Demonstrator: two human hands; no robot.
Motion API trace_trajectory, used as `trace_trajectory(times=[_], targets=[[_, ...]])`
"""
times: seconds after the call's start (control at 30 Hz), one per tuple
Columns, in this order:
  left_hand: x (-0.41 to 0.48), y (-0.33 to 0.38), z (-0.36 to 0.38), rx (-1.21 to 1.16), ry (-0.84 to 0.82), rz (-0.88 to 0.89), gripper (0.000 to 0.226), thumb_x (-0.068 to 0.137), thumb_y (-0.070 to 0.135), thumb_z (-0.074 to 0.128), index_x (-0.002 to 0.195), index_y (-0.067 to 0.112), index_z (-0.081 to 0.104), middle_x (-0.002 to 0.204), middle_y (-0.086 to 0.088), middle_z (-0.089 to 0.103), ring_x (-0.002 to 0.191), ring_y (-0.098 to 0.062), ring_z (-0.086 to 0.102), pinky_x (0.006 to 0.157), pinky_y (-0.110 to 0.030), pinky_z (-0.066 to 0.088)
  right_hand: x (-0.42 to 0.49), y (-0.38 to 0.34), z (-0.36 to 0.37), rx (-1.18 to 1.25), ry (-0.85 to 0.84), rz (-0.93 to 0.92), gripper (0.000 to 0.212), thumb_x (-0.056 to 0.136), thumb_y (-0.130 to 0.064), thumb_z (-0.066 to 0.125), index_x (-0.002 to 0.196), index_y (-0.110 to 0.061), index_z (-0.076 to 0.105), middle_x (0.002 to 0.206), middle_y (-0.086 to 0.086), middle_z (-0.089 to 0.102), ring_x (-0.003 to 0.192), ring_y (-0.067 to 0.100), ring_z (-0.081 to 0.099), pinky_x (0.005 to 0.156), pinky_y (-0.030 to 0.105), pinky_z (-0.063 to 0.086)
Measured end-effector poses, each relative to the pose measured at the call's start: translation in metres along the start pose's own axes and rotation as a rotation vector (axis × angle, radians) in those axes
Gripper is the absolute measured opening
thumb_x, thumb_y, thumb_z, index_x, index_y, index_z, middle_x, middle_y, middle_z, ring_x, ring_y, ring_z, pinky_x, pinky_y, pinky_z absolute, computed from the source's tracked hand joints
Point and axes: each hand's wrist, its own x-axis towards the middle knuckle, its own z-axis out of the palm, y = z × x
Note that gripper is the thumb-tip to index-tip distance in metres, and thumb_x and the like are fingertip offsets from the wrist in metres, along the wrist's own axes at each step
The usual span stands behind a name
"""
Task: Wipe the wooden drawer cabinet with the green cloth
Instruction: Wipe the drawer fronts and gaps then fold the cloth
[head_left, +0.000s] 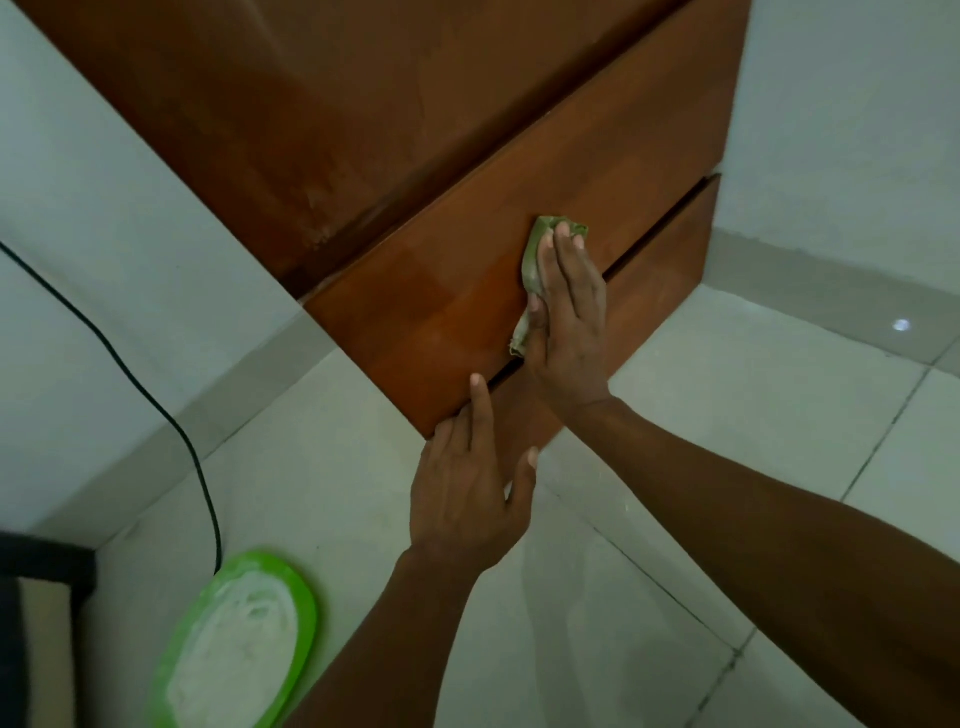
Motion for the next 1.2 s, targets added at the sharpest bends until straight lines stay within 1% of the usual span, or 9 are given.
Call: trace_trajectory(times=[0.13,0.4,0.53,0.7,0.8,0.9,1.03,1.13,1.2], targets=[[0.003,0.006,0.002,0.045,0.008,-0.017,0.088,0.098,0.066,0.032,0.161,0.005,0.019,0.138,-0.015,0.057,0.116,-0.029,0.057,0.093,-0.045,0.051,-0.001,0.006,-0.007,0.000,-0.011,-0.009,0.045,0.100,0.004,0.053,0.144,0.008,0.045,0.152,0.026,0.042,0.143,0.041,0.037,0.117,0.048,0.036],[0.015,0.019,-0.006,0.190,-0.070,-0.076,0.096,0.092,0.072,0.010,0.161,0.006,0.017,0.132,-0.015,0.053,0.116,-0.029,0.050,0.095,-0.048,0.046,0.004,0.017,-0.017,-0.021,-0.045,-0.018,0.042,0.102,0.002,0.051,0.144,0.006,0.047,0.151,0.023,0.045,0.137,0.038,0.042,0.115,0.043,0.039],[0.019,0.025,-0.006,0.260,-0.081,-0.068,0.094,0.095,0.067,0.019,0.158,-0.002,0.023,0.125,-0.019,0.057,0.109,-0.031,0.054,0.090,-0.047,0.048,0.006,0.020,-0.022,-0.021,-0.062,-0.028,0.043,0.101,0.002,0.052,0.144,0.005,0.047,0.150,0.022,0.046,0.134,0.037,0.045,0.113,0.043,0.041],[0.020,0.031,-0.006,0.226,-0.113,-0.081,0.092,0.095,0.062,0.026,0.159,-0.004,0.017,0.133,-0.019,0.055,0.116,-0.030,0.054,0.093,-0.046,0.049,0.009,0.021,-0.034,-0.022,-0.109,-0.028,0.042,0.102,0.000,0.052,0.144,0.004,0.049,0.150,0.020,0.048,0.134,0.036,0.047,0.114,0.039,0.039],[0.014,0.024,-0.001,0.146,-0.032,-0.034,0.086,0.097,0.055,0.033,0.158,-0.005,0.023,0.124,-0.019,0.060,0.107,-0.029,0.057,0.085,-0.045,0.054,0.013,0.025,-0.045,-0.019,-0.157,-0.028,0.042,0.101,0.000,0.051,0.143,0.001,0.050,0.149,0.017,0.050,0.134,0.033,0.048,0.115,0.037,0.038],[-0.003,0.005,0.002,0.120,0.083,0.036,0.074,0.099,0.044,0.040,0.154,-0.005,0.035,0.117,-0.018,0.062,0.099,-0.028,0.057,0.078,-0.041,0.054,0.009,0.024,-0.059,-0.004,-0.222,-0.028,0.042,0.099,0.003,0.050,0.142,0.000,0.052,0.142,0.016,0.056,0.130,0.032,0.051,0.110,0.044,0.044],[-0.029,-0.017,0.001,0.135,0.187,0.068,0.067,0.098,0.030,0.052,0.154,-0.004,0.038,0.137,-0.023,0.058,0.118,-0.035,0.058,0.094,-0.045,0.053,-0.021,-0.003,-0.063,0.065,-0.413,-0.222,0.039,0.098,0.004,0.047,0.136,0.005,0.056,0.139,0.019,0.059,0.129,0.038,0.054,0.105,0.054,0.045],[-0.041,-0.018,0.007,0.147,0.123,0.080,0.068,0.097,0.029,0.053,0.155,-0.003,0.036,0.152,-0.024,0.048,0.139,-0.038,0.049,0.109,-0.051,0.047,-0.059,-0.023,-0.061,0.004,-0.658,-0.335,0.042,0.105,-0.019,0.037,0.138,-0.003,0.058,0.141,0.013,0.060,0.135,0.033,0.051,0.109,0.057,0.041],[-0.045,-0.014,0.013,0.149,0.047,0.060,0.071,0.098,0.033,0.049,0.157,-0.002,0.030,0.161,-0.023,0.036,0.150,-0.038,0.035,0.116,-0.052,0.040,-0.077,-0.023,-0.062,-0.086,-0.775,-0.385,0.047,0.106,-0.030,0.033,0.142,-0.009,0.055,0.145,0.010,0.057,0.142,0.028,0.045,0.118,0.055,0.032]])
